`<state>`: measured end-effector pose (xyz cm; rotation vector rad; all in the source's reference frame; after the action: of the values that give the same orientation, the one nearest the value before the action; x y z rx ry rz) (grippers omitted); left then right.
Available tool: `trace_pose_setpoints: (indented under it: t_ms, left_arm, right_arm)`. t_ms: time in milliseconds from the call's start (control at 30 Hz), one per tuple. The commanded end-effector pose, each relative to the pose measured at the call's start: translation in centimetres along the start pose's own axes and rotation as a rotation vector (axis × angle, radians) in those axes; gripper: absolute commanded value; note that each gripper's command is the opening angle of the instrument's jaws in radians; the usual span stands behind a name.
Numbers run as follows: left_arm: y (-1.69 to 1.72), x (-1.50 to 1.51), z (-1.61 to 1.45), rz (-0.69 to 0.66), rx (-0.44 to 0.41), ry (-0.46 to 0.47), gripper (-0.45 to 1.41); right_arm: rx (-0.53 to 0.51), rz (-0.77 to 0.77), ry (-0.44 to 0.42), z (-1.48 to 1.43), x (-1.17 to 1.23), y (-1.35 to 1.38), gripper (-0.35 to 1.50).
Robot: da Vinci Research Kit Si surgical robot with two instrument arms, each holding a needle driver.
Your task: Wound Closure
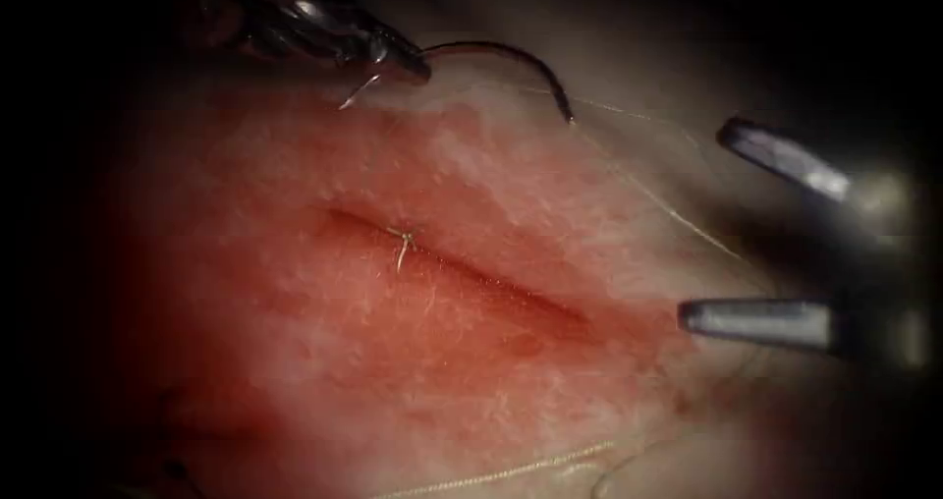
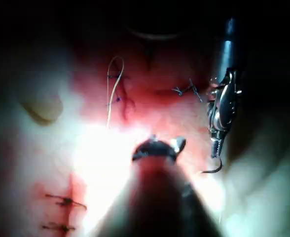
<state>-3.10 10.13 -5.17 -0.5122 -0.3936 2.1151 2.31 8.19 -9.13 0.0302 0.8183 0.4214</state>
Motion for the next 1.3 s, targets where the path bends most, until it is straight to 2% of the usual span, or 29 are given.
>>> trace_pose_setpoints:
  t_ms: [33, 100, 133, 200, 267, 300, 367, 400, 467, 533, 600, 667, 767, 900, 1100, 1300]
  left_arm:
    - [0.02, 0.01, 0.04, -0.026, -0.016, 0.027, -0.33]
    - [0.01, 0.01, 0.01, -0.058, -0.048, 0.068, -0.33]
    - [0.01, 0.0, -0.04, -0.095, -0.079, 0.111, -0.33]
    - [0.01, -0.03, -0.1, -0.139, -0.112, 0.143, -0.34]
    - [0.02, -0.09, -0.16, -0.17, -0.155, 0.167, -0.34]
    - [0.03, -0.11, -0.18, -0.182, -0.17, 0.172, -0.35]
    - [0.09, -0.2, -0.21, -0.25, -0.252, 0.205, -0.35]
    - [0.1, -0.22, -0.21, -0.271, -0.276, 0.212, -0.35]
    - [0.19, -0.3, -0.17, -0.355, -0.376, 0.244, -0.35]
    - [0.23, -0.31, -0.15, -0.379, -0.405, 0.267, -0.35]
    - [0.29, -0.34, -0.13, -0.424, -0.467, 0.299, -0.35]
    - [0.34, -0.37, -0.11, -0.456, -0.524, 0.327, -0.35]
    - [0.4, -0.39, -0.06, -0.498, -0.57, 0.359, -0.35]
    - [0.45, -0.47, -0.01, -0.583, -0.668, 0.392, -0.35]
    - [0.56, -0.61, 0.09, -0.583, -0.702, 0.396, -0.35]
    - [0.6, -0.61, 0.11, -0.58, -0.718, 0.413, -0.35]
  right_arm:
    - [0.083, 0.014, 0.026, 0.26, -0.09, -0.22, 0.07]
    - [0.109, 0.013, 0.048, 0.38, -0.18, -0.28, 0.04]
    - [0.125, 0.028, 0.069, 0.54, -0.3, -0.33, 0.04]
    - [0.133, 0.115, 0.116, 0.79, -0.5, -0.37, 0.04]
    - [0.128, 0.226, 0.196, 0.97, -0.68, -0.27, 0.1]
    - [0.114, 0.24, 0.212, 1.01, -0.72, -0.22, 0.17]
    - [0.045, 0.261, 0.291, 1.07, -0.91, 0.05, 0.34]
    - [0.028, 0.261, 0.322, 1.07, -0.97, 0.12, 0.34]
    - [-0.028, 0.271, 0.402, 1.06, -1.09, 0.29, 0.47]
    - [-0.046, 0.278, 0.429, 1.07, -1.12, 0.33, 0.56]
    - [-0.072, 0.303, 0.486, 1.12, -1.12, 0.38, 0.81]
    - [-0.1, 0.318, 0.542, 1.15, -1.12, 0.41, 0.94]
    - [-0.136, 0.348, 0.581, 1.17, -1.12, 0.45, 0.98]
    - [-0.174, 0.364, 0.579, 1.23, -1.13, 0.49, 0.96]
    - [-0.206, 0.392, 0.572, 1.28, -1.14, 0.6, 0.93]
    - [-0.21, 0.478, 0.576, 1.39, -1.14, 0.75, 0.93]
